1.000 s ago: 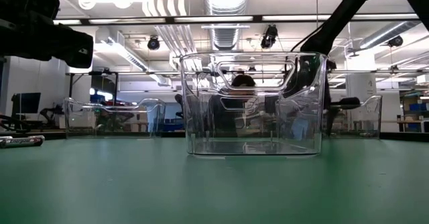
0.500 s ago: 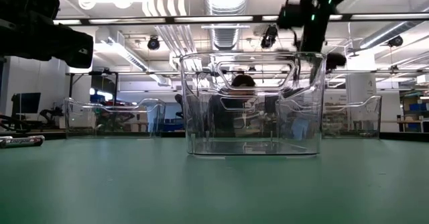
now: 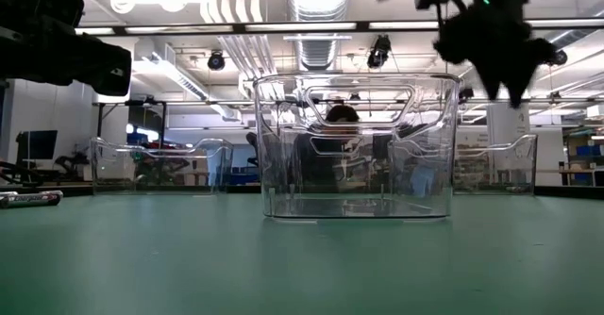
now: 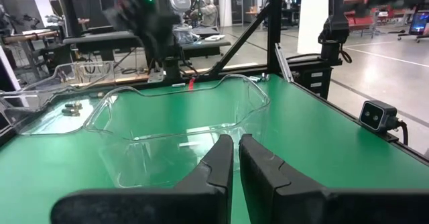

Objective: Sort batteries
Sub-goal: Put the white battery into the bottom transparent bin

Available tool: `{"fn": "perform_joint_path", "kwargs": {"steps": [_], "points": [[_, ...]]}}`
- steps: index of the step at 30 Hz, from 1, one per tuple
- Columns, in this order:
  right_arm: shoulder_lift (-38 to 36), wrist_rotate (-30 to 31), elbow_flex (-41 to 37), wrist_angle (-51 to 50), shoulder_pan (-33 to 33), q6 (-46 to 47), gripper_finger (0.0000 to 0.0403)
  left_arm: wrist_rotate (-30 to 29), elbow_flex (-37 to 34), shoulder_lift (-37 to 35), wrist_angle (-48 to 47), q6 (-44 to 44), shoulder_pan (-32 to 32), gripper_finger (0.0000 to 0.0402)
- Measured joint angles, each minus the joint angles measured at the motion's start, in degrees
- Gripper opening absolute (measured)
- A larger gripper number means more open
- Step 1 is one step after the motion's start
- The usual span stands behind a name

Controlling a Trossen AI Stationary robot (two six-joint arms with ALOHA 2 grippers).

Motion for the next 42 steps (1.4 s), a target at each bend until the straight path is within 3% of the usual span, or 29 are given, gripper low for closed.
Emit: {"fn": "perform_joint_path", "kwargs": {"steps": [4,10,19,32,42], "points": [[2.1,-2.6,-8.0,-0.3,1.5,-0.6,0.0238,0.0,0.0,0.0,0.0,0.0,0.0,0.0007],[5.2,-6.5,-15.6,-0.3,3.3,-12.3,0.0241,0.0,0.0,0.0,0.0,0.0,0.0,0.0007],[12.7,-6.5,-17.6,1.2,3.7,-21.3,0.0272,0.0,0.0,0.0,0.0,0.0,0.0,0.0007],[23.4,-6.1,-20.4,1.5,3.7,-34.8,0.0259,0.0,0.0,0.0,0.0,0.0,0.0,0.0007],[26.4,-4.9,-21.4,2.1,3.7,-41.2,0.0306,0.0,0.0,0.0,0.0,0.0,0.0,0.0007]]}}
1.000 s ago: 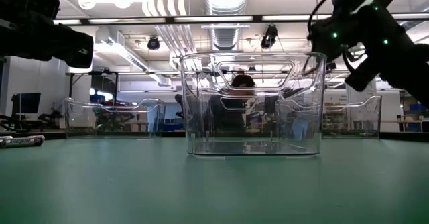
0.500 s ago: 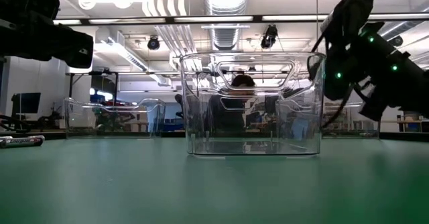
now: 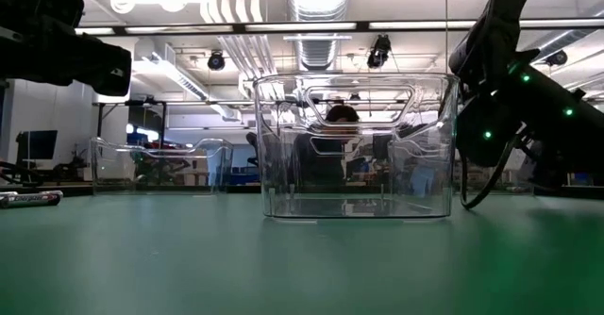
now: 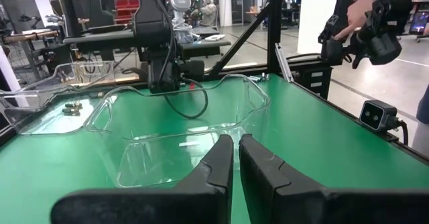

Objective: Sort batteries
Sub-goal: Put the white battery into the bottom transparent bin

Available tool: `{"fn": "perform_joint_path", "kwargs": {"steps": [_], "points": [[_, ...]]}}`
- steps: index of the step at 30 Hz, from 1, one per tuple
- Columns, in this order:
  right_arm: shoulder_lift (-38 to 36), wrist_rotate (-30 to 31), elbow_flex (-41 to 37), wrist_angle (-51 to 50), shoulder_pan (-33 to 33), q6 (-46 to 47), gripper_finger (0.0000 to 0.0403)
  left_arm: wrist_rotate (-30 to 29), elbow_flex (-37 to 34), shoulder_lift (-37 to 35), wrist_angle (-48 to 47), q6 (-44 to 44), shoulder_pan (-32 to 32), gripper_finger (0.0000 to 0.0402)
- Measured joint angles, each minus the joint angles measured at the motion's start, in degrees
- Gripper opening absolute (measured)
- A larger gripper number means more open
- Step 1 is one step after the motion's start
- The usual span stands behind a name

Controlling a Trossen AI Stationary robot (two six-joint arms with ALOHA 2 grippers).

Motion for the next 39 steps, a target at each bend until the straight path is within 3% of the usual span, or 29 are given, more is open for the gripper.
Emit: {"fn": "perform_joint_path", "kwargs": {"steps": [5,11,27,39], "points": [[1.7,-1.3,-2.1,1.8,0.0,-0.9,0.0315,0.0,0.0,0.0,0.0,0.0,0.0,0.0007],[4.2,-1.5,-2.0,3.9,0.2,0.6,0.0297,0.0,0.0,0.0,0.0,0.0,0.0,0.0007],[4.3,-0.1,-1.5,4.3,0.9,-0.7,0.0199,0.0,0.0,0.0,0.0,0.0,0.0,0.0007],[2.3,0.0,-0.9,4.0,0.9,0.9,0.0151,0.0,0.0,0.0,0.0,0.0,0.0,0.0007]]}}
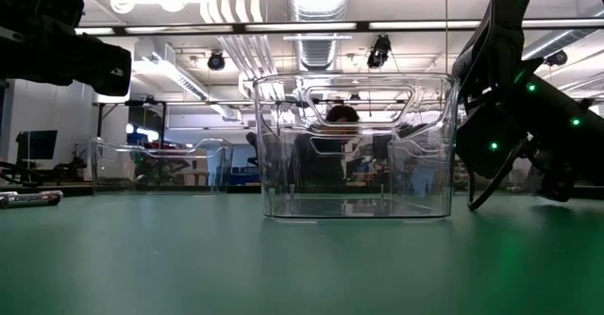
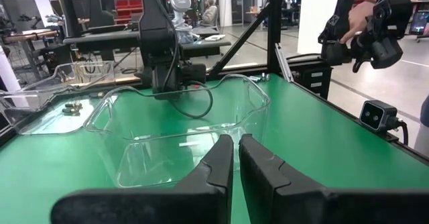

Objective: Sort batteries
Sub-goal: Put the white battery into the bottom transparent bin

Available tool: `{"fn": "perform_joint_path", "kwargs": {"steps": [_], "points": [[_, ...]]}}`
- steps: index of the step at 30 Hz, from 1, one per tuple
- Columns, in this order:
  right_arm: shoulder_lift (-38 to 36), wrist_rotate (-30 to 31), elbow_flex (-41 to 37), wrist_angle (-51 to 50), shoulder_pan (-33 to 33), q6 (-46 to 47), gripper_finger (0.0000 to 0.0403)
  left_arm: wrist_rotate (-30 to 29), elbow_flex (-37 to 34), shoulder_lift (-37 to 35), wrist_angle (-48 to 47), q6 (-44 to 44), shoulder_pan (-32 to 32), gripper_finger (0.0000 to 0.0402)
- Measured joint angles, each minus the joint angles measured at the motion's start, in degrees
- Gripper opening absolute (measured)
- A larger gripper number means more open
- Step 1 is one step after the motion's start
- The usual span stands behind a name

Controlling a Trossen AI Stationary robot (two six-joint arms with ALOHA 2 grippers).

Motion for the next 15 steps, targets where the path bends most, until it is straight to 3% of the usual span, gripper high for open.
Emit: {"fn": "perform_joint_path", "kwargs": {"steps": [8,15], "points": [[-1.8,-0.7,0.0,-0.8,0.0,4.4,0.0138,0.0,0.0,0.0,0.0,0.0,0.0,0.0007],[-1.8,-4.2,-0.5,-1.1,-0.1,8.2,0.0172,0.0,0.0,0.0,0.0,0.0,0.0,0.0007]]}}
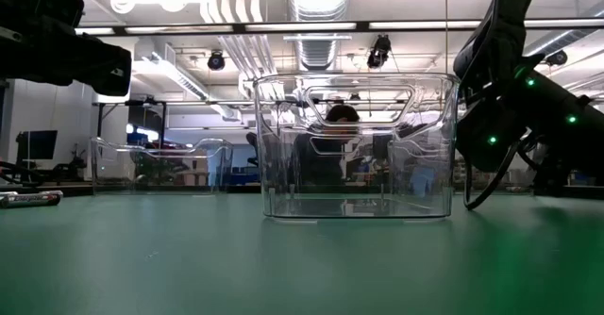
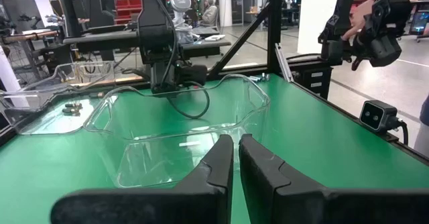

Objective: Sort batteries
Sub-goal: Put the white battery into the bottom transparent bin

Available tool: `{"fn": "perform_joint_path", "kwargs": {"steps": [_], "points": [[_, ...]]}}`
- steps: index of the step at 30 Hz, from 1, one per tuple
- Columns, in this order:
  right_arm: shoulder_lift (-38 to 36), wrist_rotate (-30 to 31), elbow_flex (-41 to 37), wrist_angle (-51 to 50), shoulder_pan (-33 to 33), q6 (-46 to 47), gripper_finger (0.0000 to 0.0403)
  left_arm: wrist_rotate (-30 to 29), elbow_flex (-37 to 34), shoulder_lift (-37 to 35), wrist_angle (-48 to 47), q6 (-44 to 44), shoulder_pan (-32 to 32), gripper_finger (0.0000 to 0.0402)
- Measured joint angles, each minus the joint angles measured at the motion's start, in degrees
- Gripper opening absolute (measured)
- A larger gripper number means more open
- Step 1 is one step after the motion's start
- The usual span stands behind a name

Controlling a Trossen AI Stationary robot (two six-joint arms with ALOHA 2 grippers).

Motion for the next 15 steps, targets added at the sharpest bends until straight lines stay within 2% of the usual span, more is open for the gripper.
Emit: {"fn": "perform_joint_path", "kwargs": {"steps": [4,8,15], "points": [[0.0,-6.7,-1.6,2.1,0.0,-0.3,0.0191,0.0,0.0,0.0,0.0,0.0,0.0,0.0007],[0.0,-7.5,-3.2,4.5,0.0,1.8,0.0193,0.0,0.0,0.0,0.0,0.0,0.0,0.0007],[0.0,-7.5,-2.6,4.8,0.1,2.0,0.0140,0.0,0.0,0.0,0.0,0.0,0.0,0.0007]]}}
